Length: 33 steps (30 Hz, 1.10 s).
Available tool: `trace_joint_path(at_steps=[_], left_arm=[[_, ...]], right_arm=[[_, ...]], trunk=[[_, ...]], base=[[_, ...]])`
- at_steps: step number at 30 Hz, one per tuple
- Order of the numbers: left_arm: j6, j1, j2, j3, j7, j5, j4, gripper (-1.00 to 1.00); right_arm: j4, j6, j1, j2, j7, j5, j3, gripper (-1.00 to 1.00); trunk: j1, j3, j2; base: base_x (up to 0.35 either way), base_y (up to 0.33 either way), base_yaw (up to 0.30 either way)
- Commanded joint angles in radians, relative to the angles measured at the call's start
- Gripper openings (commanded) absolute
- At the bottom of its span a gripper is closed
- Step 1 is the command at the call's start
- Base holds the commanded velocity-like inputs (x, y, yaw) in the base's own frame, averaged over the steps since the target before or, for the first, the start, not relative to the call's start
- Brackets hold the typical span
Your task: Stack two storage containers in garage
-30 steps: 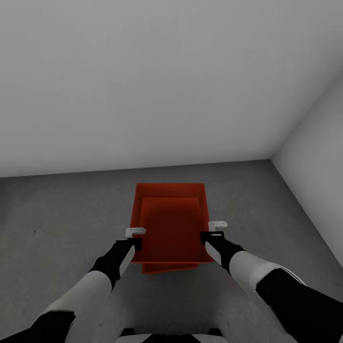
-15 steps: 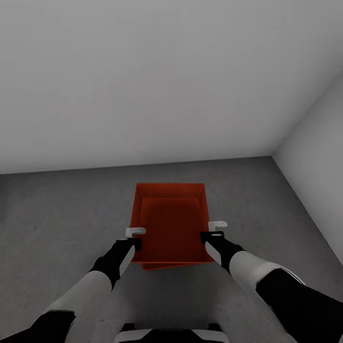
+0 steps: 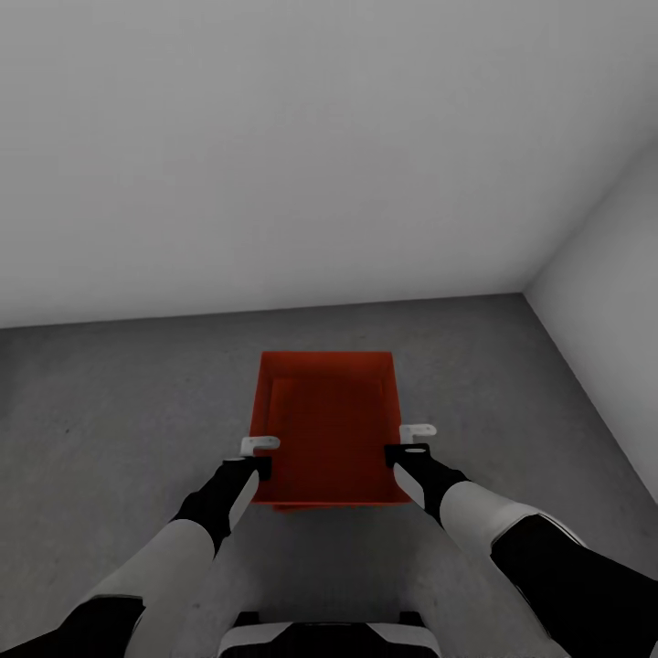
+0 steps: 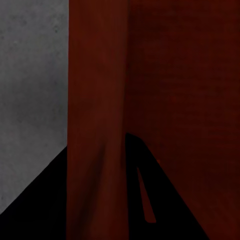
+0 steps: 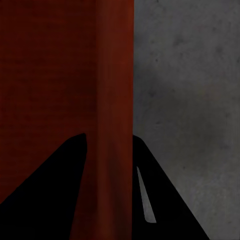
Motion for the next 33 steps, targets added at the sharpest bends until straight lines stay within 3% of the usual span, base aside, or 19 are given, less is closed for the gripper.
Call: trace_joint_path(at_steps=[1, 22, 33], left_arm=[[0.002, -0.001, -0.001, -0.008, 0.002, 0.016, -0.014, -1.0], [0.002, -0.001, -0.001, -0.008, 0.001, 0.016, -0.014, -1.0], [0.002, -0.001, -0.001, -0.008, 0.001, 0.016, -0.014, -1.0]], right_arm=[[0.002, 0.007, 0.0, 0.0, -0.006, -0.021, 0.058, -1.0], [0.002, 0.008, 0.0, 0.0, -0.006, -0.021, 0.058, -1.0], [0.002, 0.01, 0.0, -0.001, -0.006, -0.021, 0.058, -1.0]], trunk=[[0.0, -0.003, -0.002], [0.0, -0.036, -0.002], [0.0, -0.038, -0.002]], base=[[0.0, 0.0, 0.0], [0.0, 0.0, 0.0], [0.0, 0.0, 0.0]])
